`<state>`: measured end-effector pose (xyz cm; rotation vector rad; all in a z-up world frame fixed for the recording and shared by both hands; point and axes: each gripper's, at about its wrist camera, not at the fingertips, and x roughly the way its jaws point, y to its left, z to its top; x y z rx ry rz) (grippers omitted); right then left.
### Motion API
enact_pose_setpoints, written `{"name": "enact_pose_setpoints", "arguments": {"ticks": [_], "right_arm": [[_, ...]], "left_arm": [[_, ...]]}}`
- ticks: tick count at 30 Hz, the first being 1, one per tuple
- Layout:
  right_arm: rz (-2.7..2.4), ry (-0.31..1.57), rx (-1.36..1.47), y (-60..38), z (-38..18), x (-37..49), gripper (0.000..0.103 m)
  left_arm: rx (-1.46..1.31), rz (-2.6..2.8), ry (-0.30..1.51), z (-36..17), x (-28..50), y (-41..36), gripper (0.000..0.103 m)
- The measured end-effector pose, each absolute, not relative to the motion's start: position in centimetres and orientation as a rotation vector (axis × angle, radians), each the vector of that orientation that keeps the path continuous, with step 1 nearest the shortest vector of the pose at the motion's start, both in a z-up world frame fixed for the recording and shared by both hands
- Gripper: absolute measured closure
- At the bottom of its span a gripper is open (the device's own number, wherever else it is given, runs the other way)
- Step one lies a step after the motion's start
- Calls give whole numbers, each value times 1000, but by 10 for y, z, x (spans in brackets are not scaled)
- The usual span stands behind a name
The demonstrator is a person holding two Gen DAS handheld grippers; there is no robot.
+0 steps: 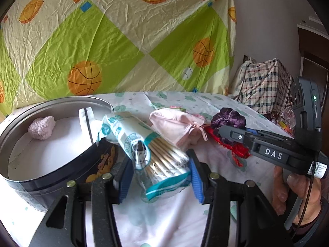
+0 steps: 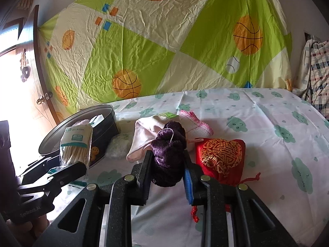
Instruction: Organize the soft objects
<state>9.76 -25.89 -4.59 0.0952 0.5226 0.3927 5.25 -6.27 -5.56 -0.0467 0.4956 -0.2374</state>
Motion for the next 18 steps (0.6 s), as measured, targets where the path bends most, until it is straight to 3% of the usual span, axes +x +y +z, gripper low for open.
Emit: {"name": "enact_pose_setpoints", "arguments": {"ticks": [18], "right_arm": [[391,376,96,-264,-36,74,74]], "left_arm": [[1,-172,308,-49,24,-62,54]]}}
